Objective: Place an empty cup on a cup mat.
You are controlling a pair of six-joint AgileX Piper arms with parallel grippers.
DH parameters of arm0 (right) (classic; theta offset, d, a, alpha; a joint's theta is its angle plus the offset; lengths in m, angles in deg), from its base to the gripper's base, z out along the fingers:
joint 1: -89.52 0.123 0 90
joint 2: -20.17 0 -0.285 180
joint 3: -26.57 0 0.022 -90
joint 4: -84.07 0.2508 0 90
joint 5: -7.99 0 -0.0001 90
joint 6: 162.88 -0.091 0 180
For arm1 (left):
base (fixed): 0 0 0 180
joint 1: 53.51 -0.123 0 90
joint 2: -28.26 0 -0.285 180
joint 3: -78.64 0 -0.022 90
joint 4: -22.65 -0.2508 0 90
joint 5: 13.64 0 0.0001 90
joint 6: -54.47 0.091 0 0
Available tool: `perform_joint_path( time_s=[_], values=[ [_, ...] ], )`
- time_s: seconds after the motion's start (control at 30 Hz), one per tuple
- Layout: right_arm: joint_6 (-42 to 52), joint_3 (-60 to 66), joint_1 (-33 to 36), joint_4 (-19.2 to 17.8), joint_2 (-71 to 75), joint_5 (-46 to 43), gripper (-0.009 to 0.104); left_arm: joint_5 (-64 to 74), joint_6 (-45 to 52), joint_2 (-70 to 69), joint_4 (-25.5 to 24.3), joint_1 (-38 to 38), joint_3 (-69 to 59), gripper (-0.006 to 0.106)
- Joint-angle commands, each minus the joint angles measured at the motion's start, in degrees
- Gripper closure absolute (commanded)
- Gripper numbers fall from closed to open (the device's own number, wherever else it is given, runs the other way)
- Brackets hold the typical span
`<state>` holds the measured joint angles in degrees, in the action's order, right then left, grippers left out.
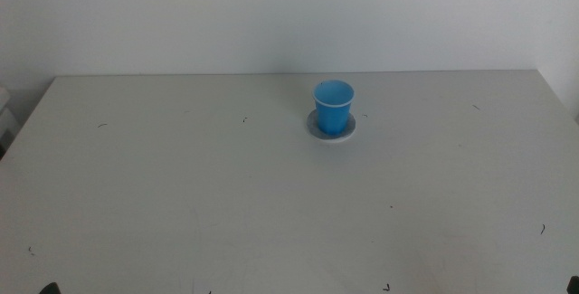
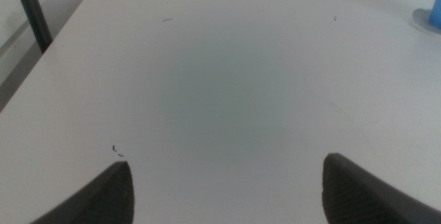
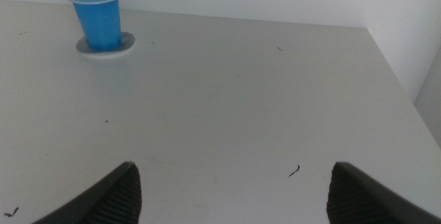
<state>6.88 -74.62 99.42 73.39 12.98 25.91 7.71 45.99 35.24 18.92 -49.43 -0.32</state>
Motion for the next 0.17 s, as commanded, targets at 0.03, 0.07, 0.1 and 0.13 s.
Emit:
perform_joint_path(
  time_s=[0.03,0.07,0.1,0.13],
  values=[
    [0.2,-0.3,-0.3,-0.6,1.5,-5.8,0.016,-3.8,-0.6,-0.2,0.0,-0.1,0.3,-0.005],
    [0.2,-0.3,-0.3,-0.6,1.5,-5.7,0.016,-3.8,-0.6,-0.2,0.0,-0.1,0.3,-0.005],
    [0.2,-0.3,-0.3,-0.6,1.5,-5.7,0.016,-3.8,-0.6,-0.2,0.0,-0.1,0.3,-0.005],
    [0.2,-0.3,-0.3,-0.6,1.5,-5.6,0.016,-3.8,-0.6,-0.2,0.0,-0.1,0.3,-0.005]
  ],
)
